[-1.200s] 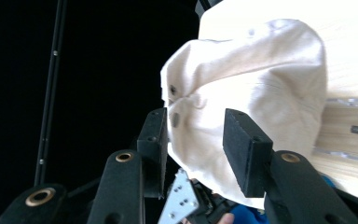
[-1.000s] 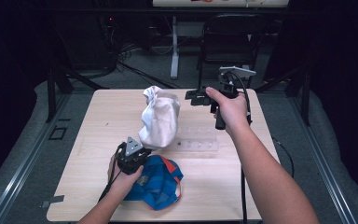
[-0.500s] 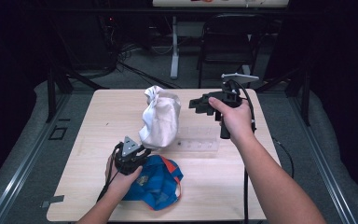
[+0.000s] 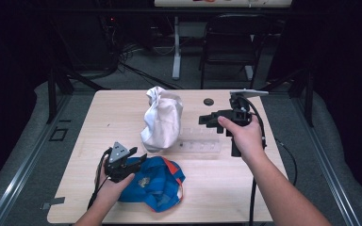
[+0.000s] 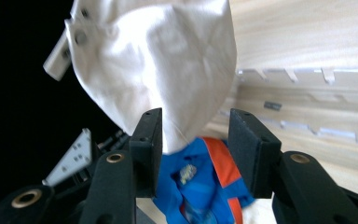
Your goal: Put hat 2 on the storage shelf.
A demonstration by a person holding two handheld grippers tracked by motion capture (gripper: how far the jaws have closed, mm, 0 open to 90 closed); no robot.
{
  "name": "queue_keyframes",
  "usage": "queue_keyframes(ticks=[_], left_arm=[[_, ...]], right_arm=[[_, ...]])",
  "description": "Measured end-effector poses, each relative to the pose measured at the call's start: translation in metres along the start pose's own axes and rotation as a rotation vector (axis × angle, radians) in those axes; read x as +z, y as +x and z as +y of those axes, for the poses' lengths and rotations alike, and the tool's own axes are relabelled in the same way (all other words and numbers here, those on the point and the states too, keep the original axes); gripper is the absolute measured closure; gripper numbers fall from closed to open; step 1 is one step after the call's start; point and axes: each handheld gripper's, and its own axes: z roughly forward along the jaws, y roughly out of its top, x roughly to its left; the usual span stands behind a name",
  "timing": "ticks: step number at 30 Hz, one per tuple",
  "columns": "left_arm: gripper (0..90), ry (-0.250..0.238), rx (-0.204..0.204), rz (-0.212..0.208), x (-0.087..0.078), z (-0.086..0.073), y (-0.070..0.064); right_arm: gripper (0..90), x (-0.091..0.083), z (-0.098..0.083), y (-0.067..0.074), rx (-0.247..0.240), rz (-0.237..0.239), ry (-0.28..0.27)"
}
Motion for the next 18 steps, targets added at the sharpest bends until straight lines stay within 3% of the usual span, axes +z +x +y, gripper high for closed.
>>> queue_keyframes(ticks=[5, 7, 14, 18], left_arm=[[50.5, 0.000, -0.013, -0.004, -0.010, -0.007, 0.008], [50.5, 0.012, -0.020, -0.008, -0.015, -0.009, 0.011], [57.8, 0.045, 0.019, -0.027, -0.025, -0.017, 0.019], [58.9, 0.056, 0.013, -0.019, -0.029, -0.018, 0.021]], right_arm=[[52.0, 0.000, -0.020, -0.014, -0.030, -0.017, -0.024], [52.0, 0.000, -0.034, -0.024, -0.067, -0.052, -0.024], [52.8, 0.002, -0.056, -0.038, -0.126, -0.090, -0.032], [53.8, 0.004, -0.071, -0.045, -0.158, -0.101, -0.043]])
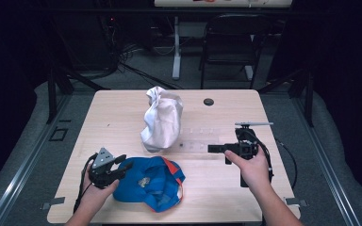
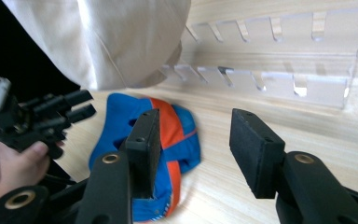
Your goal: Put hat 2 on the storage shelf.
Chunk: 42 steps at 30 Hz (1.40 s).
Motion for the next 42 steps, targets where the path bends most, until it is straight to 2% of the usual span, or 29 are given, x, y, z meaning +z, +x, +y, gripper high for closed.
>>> queue_keyframes(ticks=[3, 6, 7, 10, 11, 14, 16, 18, 21, 26, 30, 32, 34, 40, 42], left_arm=[[57.5, 0.011, -0.009, 0.019, -0.002, -0.001, 0.002], [53.9, 0.017, -0.034, 0.033, -0.005, -0.003, 0.005], [51.3, 0.011, -0.046, 0.041, -0.007, -0.006, 0.008], [47.5, 0.000, -0.053, 0.045, -0.008, -0.009, 0.011], [44.6, -0.001, -0.069, 0.043, -0.008, -0.012, 0.013], [43.3, 0.013, -0.078, 0.048, -0.009, -0.014, 0.016], [43.1, 0.000, -0.081, 0.057, -0.009, -0.017, 0.018], [43.6, 0.006, -0.088, 0.046, -0.010, -0.018, 0.019], [43.5, -0.006, -0.110, 0.065, -0.011, -0.020, 0.021], [43.1, 0.000, -0.134, 0.056, -0.012, -0.024, 0.022], [48.1, 0.021, -0.124, 0.037, -0.015, -0.027, 0.020], [49.6, 0.012, -0.117, 0.035, -0.015, -0.028, 0.019], [51.7, 0.032, -0.101, 0.027, -0.017, -0.030, 0.018], [52.3, 0.027, -0.091, 0.002, -0.017, -0.035, 0.015], [52.6, 0.049, -0.077, 0.005, -0.017, -0.037, 0.014]], right_arm=[[55.0, 0.003, -0.013, -0.002, -0.026, -0.015, 0.001], [55.2, 0.008, -0.026, -0.002, -0.053, -0.042, 0.007], [55.3, 0.012, -0.034, -0.003, -0.068, -0.042, 0.013], [55.2, 0.017, -0.042, -0.003, -0.077, -0.045, 0.017], [55.4, 0.020, -0.048, -0.004, -0.081, -0.039, 0.020], [55.7, 0.024, -0.054, -0.006, -0.070, -0.027, 0.018], [55.7, 0.027, -0.059, -0.008, -0.068, -0.017, 0.012], [56.1, 0.032, -0.064, -0.008, -0.084, -0.020, 0.009], [56.3, 0.039, -0.071, -0.010, -0.107, -0.028, -0.003], [57.6, 0.047, -0.082, -0.013, -0.110, 0.008, 0.011], [58.4, 0.054, -0.090, -0.015, -0.106, 0.040, 0.026], [58.5, 0.058, -0.092, -0.016, -0.106, 0.064, 0.029], [58.4, 0.061, -0.093, -0.016, -0.102, 0.084, 0.035], [58.3, 0.075, -0.098, -0.013, -0.112, 0.133, 0.080], [58.2, 0.079, -0.098, -0.013, -0.104, 0.151, 0.097]])
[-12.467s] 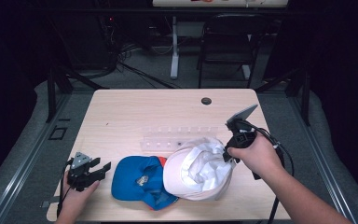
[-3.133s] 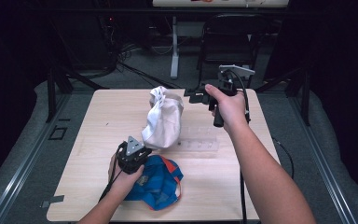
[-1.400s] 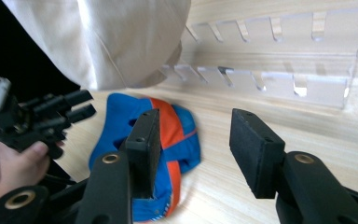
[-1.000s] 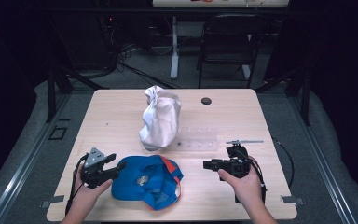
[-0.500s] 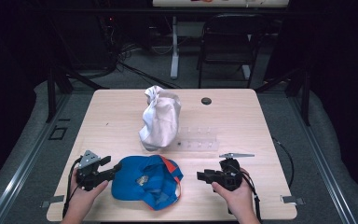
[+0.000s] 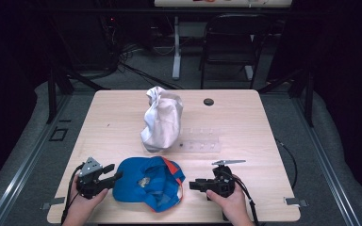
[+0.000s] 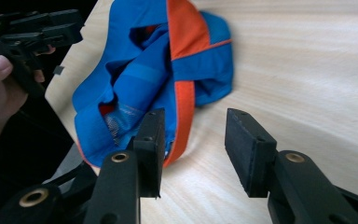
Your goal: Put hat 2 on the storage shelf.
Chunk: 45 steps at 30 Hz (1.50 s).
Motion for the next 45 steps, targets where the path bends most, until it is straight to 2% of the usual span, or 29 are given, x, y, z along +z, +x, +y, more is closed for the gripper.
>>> queue_keyframes(ticks=[2, 3, 4, 5, 8, 11, 16, 17, 19, 20, 23, 27, 29, 34, 38, 40, 45], left_arm=[[52.8, -0.008, -0.002, 0.005, 0.001, -0.002, -0.001], [52.9, -0.007, -0.005, 0.004, 0.001, -0.002, -0.001], [52.9, -0.006, -0.004, 0.006, 0.001, -0.003, -0.001], [52.8, 0.005, 0.002, 0.009, 0.000, -0.003, -0.001], [52.8, 0.000, -0.003, 0.022, 0.000, -0.005, 0.000], [52.8, -0.001, -0.009, 0.030, -0.001, -0.007, 0.001], [52.8, 0.003, -0.012, 0.039, -0.004, -0.009, 0.001], [52.8, -0.005, -0.011, 0.042, -0.004, -0.010, 0.001], [52.8, 0.009, -0.010, 0.043, -0.006, -0.010, 0.002], [52.8, -0.005, -0.015, 0.048, -0.006, -0.011, 0.002], [52.8, 0.004, -0.019, 0.054, -0.008, -0.012, 0.002], [52.8, 0.009, -0.018, 0.056, -0.010, -0.013, 0.003], [52.8, 0.008, -0.018, 0.058, -0.010, -0.013, 0.003], [52.9, 0.003, -0.018, 0.058, -0.008, -0.013, 0.003], [52.8, 0.004, -0.017, 0.057, -0.008, -0.013, 0.002], [52.9, 0.005, -0.017, 0.058, -0.008, -0.014, 0.002], [52.9, 0.005, -0.018, 0.057, -0.008, -0.014, 0.002]], right_arm=[[57.7, 0.006, -0.001, -0.001, 0.017, 0.024, 0.018], [57.7, 0.006, 0.000, -0.002, -0.007, -0.005, 0.055], [57.7, 0.011, -0.001, -0.001, 0.023, 0.032, 0.037], [57.8, 0.013, -0.002, -0.001, 0.020, 0.033, 0.044], [58.4, 0.020, -0.001, -0.001, 0.028, 0.041, 0.065], [58.8, 0.027, 0.000, -0.002, 0.052, 0.080, 0.064], [58.9, 0.038, 0.002, -0.005, 0.058, 0.080, 0.092], [58.9, 0.043, 0.003, -0.006, 0.072, 0.085, 0.102], [58.9, 0.044, 0.003, -0.006, 0.065, 0.086, 0.112], [58.9, 0.046, 0.003, -0.006, 0.066, 0.083, 0.120], [59.9, 0.052, 0.004, -0.007, 0.061, 0.085, 0.146], [62.3, 0.053, 0.005, -0.007, 0.071, 0.107, 0.152], [64.9, 0.051, 0.006, -0.006, 0.078, 0.128, 0.145], [69.6, 0.047, 0.006, -0.005, 0.088, 0.147, 0.126], [73.0, 0.044, 0.007, -0.004, 0.095, 0.153, 0.125], [76.7, 0.043, 0.008, -0.004, 0.097, 0.139, 0.122], [77.4, 0.039, 0.008, -0.004, 0.113, 0.142, 0.132]])
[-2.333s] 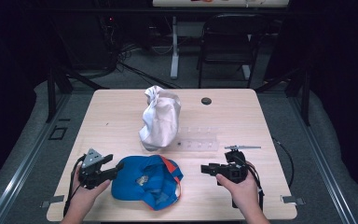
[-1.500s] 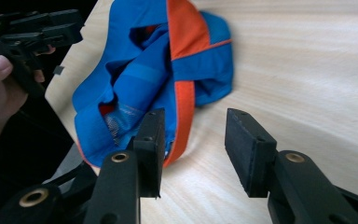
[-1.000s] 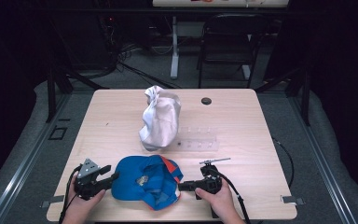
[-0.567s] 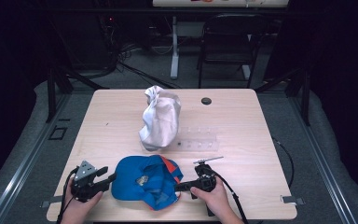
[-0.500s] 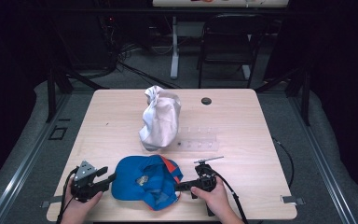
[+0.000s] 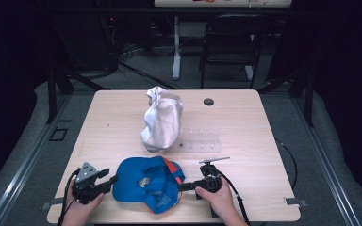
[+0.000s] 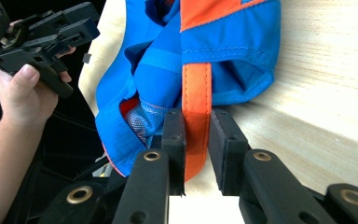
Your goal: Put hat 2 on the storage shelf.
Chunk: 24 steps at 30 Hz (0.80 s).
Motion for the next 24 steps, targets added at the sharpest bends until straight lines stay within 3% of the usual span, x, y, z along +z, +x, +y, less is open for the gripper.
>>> queue_keyframes(ticks=[7, 17, 18, 21, 22, 23, 24], left_arm=[[54.0, -0.004, -0.002, -0.003, 0.000, 0.001, 0.000], [54.2, -0.007, 0.008, -0.026, 0.006, 0.005, -0.002], [54.1, -0.003, 0.012, -0.024, 0.006, 0.006, -0.002], [54.1, -0.005, 0.021, -0.034, 0.010, 0.009, -0.004], [54.0, -0.007, 0.024, -0.044, 0.011, 0.010, -0.005], [54.0, -0.005, 0.027, -0.040, 0.012, 0.011, -0.006], [54.0, -0.010, 0.029, -0.049, 0.014, 0.012, -0.006]], right_arm=[[77.7, -0.007, 0.000, 0.003, 0.020, 0.006, -0.024], [77.9, -0.024, -0.002, 0.002, 0.034, -0.047, -0.023], [77.9, -0.025, -0.003, 0.001, 0.058, -0.014, -0.051], [77.9, -0.034, -0.006, -0.001, 0.078, -0.015, -0.072], [77.9, -0.042, -0.005, -0.004, 0.055, -0.025, -0.031], [77.9, -0.043, -0.007, -0.004, 0.097, -0.014, -0.076], [77.9, -0.047, -0.008, -0.005, 0.098, -0.014, -0.077]])
